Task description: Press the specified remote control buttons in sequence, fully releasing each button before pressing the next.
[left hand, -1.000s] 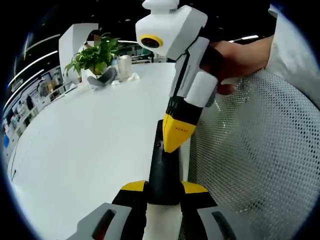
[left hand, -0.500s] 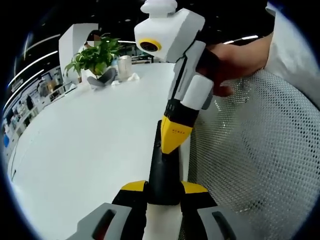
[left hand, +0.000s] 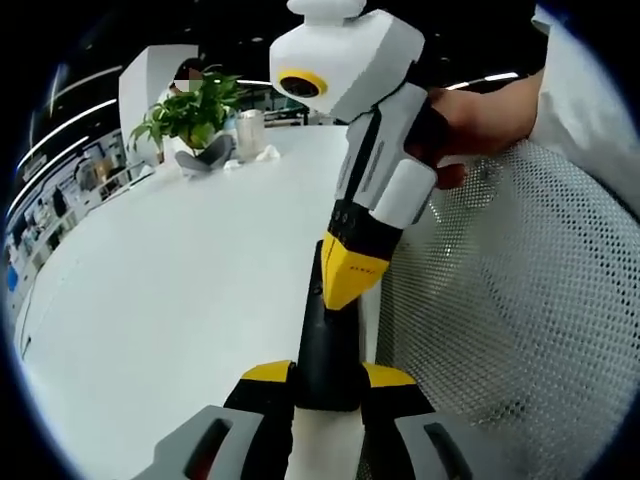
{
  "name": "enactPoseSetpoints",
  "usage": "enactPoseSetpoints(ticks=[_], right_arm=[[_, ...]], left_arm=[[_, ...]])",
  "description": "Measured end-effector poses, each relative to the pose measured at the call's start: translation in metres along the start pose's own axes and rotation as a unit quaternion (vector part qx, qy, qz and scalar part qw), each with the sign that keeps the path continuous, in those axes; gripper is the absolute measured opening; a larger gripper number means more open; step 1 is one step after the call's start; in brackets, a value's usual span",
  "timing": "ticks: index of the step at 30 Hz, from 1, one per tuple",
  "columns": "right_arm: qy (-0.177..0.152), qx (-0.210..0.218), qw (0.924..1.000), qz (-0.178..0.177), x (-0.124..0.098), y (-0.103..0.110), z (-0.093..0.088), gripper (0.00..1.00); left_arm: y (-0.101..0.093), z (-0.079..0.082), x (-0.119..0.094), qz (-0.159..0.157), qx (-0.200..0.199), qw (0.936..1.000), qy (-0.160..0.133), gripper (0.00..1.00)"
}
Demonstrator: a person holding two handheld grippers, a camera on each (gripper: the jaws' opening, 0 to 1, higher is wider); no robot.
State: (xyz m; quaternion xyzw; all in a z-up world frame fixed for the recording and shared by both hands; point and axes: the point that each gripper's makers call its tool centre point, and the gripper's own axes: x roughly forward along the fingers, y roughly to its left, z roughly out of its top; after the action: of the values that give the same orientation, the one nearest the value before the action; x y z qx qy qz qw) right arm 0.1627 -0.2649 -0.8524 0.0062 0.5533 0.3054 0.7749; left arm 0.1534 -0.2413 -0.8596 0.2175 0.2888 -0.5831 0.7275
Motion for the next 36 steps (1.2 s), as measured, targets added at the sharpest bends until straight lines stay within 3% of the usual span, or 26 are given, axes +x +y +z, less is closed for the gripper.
enactPoseSetpoints(ticks=[9, 18, 23, 26, 36], right_arm=[[0.004, -0.009, 0.9999, -0.009, -0.001, -0.006, 0.002, 0.0], [-0.003, -0.023, 0.9996, -0.013, -0.004, -0.014, 0.003, 0.0], [0.007, -0.042, 0.999, -0.011, -0.003, -0.015, 0.004, 0.0], [-0.005, -0.049, 0.9988, 0.002, -0.004, -0.015, 0.003, 0.0], [0.003, -0.046, 0.9985, 0.029, -0.005, -0.015, 0.004, 0.0]], left_arm=[[0.001, 0.005, 0.005, 0.032, -0.024, 0.9991, 0.014, 0.25], [-0.005, 0.008, 0.009, 0.059, -0.051, 0.9969, 0.006, 0.24], [-0.002, 0.009, 0.009, 0.057, -0.051, 0.9971, 0.001, 0.24], [-0.002, 0.009, 0.01, 0.055, -0.05, 0.9972, 0.002, 0.24], [-0.001, 0.009, 0.009, 0.047, -0.058, 0.9971, -0.011, 0.25]])
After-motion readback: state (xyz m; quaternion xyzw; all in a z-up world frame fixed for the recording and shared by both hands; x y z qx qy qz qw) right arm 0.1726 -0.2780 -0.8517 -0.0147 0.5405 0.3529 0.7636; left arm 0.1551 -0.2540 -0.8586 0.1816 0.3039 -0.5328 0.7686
